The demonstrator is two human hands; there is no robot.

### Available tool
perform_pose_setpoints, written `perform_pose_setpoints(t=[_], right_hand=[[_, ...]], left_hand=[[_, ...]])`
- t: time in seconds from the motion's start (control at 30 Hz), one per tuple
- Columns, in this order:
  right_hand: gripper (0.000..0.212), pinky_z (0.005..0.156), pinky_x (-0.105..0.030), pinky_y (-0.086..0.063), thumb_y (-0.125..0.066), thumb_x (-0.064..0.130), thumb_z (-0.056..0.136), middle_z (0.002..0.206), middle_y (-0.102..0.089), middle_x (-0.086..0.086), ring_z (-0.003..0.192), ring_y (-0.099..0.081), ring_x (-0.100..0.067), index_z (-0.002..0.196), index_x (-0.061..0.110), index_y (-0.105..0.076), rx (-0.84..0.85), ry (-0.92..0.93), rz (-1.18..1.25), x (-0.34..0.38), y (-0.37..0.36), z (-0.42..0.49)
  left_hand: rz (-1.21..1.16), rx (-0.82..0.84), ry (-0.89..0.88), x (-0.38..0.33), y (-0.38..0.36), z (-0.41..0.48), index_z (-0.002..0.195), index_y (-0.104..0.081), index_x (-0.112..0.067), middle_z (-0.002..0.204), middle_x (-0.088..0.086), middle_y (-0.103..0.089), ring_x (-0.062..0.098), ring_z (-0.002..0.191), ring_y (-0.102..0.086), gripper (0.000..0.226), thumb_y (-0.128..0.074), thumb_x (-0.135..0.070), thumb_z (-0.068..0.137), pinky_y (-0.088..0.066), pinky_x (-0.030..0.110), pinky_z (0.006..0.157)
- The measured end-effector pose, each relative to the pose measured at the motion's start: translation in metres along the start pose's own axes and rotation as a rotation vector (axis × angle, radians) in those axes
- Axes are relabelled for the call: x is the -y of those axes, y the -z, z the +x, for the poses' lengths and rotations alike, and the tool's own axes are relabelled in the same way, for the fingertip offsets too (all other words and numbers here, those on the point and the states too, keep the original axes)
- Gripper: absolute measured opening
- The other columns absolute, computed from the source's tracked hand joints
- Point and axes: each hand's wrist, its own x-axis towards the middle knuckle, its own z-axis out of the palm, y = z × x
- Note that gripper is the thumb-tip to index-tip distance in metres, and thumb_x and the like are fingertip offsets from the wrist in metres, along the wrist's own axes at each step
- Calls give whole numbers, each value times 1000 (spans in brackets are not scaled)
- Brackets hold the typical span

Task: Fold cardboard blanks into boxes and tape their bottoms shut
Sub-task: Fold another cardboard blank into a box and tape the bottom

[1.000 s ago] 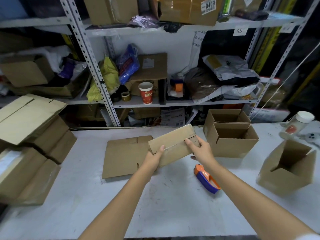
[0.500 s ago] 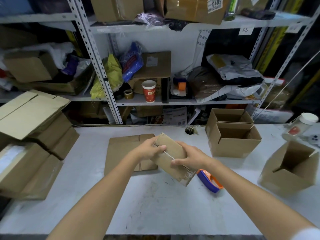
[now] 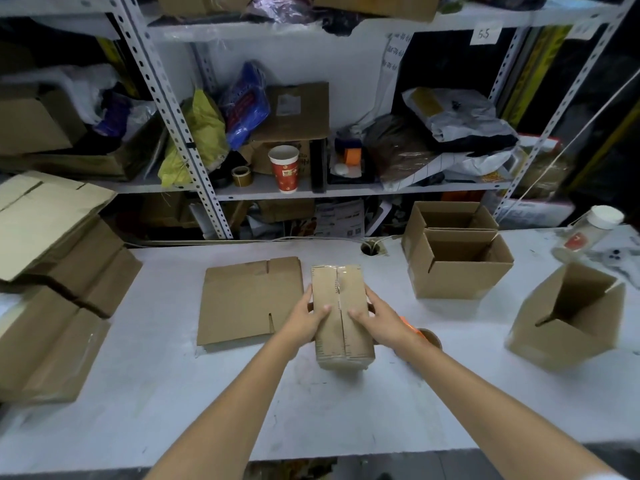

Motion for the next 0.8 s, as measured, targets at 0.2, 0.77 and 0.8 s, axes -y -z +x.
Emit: perform_pose_setpoints(t=[0.2, 0.77, 0.8], right_hand=[[53, 76, -45, -62, -62, 45, 93, 130, -62, 5, 109, -67, -17, 140, 55, -38, -24, -168, 92, -44, -8, 1], [78, 77, -35, -50, -51, 35, 100, 117, -66, -12, 101, -65, -31, 159, 19, -2, -234, -385, -861, -143, 39, 44], [76, 77, -34, -50, -50, 29, 100, 116, -66, -13, 101, -64, -31, 159, 18, -2, -257, -390, -867, -145, 38, 47]], left_hand=[[27, 21, 90, 25, -10, 2, 144, -32, -50, 117, -3, -66, 14, 102, -67, 60, -59, -22, 100, -59, 28, 72], [21, -48, 95, 39, -12, 22, 145, -37, -49, 122, -6, -66, 12, 107, -66, 62, -65, -24, 95, -58, 39, 89], [18, -52, 102, 40, -11, 23, 147, -36, -48, 124, -6, -65, 13, 108, -66, 65, -66, -26, 94, -57, 42, 91]])
